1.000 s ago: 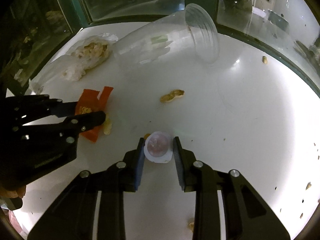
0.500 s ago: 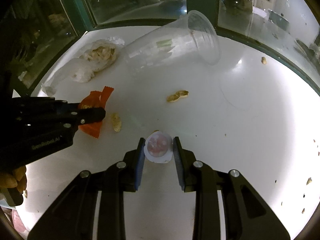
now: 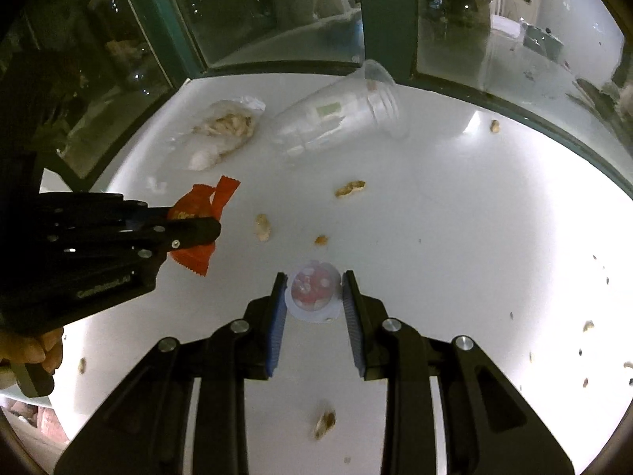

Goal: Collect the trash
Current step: 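Lift the red wrapper and white lid off the table with both tools, then carry the red wrapper in the left tool while the right tool carries the white lid to the bin, then open the left tool over the bin while the right tool opens to drop the lid, then withdraw both open tools from the bin back over the table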

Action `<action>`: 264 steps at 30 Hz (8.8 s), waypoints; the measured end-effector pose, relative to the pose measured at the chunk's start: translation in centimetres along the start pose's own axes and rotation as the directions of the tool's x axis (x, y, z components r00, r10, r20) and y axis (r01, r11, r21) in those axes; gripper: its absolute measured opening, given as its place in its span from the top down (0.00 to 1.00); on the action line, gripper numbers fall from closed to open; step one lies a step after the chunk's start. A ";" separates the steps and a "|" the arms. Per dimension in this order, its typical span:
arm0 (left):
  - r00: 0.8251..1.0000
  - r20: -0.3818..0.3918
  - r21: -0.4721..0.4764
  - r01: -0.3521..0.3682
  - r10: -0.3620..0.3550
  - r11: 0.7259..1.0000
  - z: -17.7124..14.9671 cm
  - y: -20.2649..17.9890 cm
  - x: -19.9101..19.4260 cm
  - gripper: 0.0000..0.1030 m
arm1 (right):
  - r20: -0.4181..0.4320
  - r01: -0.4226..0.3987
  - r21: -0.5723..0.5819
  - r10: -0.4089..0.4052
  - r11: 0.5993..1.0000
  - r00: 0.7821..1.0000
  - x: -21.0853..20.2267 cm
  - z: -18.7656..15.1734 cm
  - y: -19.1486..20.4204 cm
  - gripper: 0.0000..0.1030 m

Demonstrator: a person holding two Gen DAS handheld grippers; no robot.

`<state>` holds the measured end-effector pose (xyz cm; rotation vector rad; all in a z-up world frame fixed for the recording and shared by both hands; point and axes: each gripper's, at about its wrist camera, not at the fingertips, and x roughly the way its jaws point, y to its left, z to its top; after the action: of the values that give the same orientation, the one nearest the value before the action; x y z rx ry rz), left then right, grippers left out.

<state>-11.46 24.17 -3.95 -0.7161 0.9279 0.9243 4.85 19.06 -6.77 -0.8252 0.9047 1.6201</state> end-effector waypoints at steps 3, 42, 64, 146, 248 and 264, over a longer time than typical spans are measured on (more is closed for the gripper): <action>1.000 -0.005 0.020 0.009 -0.009 1.000 -0.8 -1.4 -1.6 0.84 | 0.011 0.001 0.024 -0.001 1.000 1.000 -2.5 -1.6 0.3 0.73; 0.994 -0.056 0.188 0.102 -0.093 0.977 -10.9 -25.9 -7.4 0.84 | 0.040 0.082 0.099 -0.086 0.992 0.995 -19.8 -17.5 -7.4 0.73; 0.980 -0.129 0.368 0.188 -0.150 0.911 -12.3 -34.2 -7.4 0.84 | 0.036 0.139 0.228 -0.151 0.964 0.988 -23.4 -22.2 -11.0 0.73; 0.848 -0.413 0.826 0.502 -0.332 0.256 -32.8 -59.7 -15.1 0.84 | -0.096 0.402 0.810 -0.580 0.427 0.809 -42.0 -50.4 -10.0 0.73; 0.807 -0.461 0.859 0.511 -0.368 0.045 -40.8 -75.4 -18.0 0.40 | -0.340 0.501 0.865 -0.737 -0.002 0.584 -53.1 -64.6 -13.1 0.47; 0.834 -0.436 0.846 0.508 -0.338 0.163 -35.0 -67.2 -15.5 0.40 | -0.292 0.519 0.847 -0.715 0.115 0.636 -48.2 -56.7 -11.7 0.47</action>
<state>31.89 -39.46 3.14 0.0702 1.1201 -0.3294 30.10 -50.67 6.36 -0.1584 0.9115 0.2470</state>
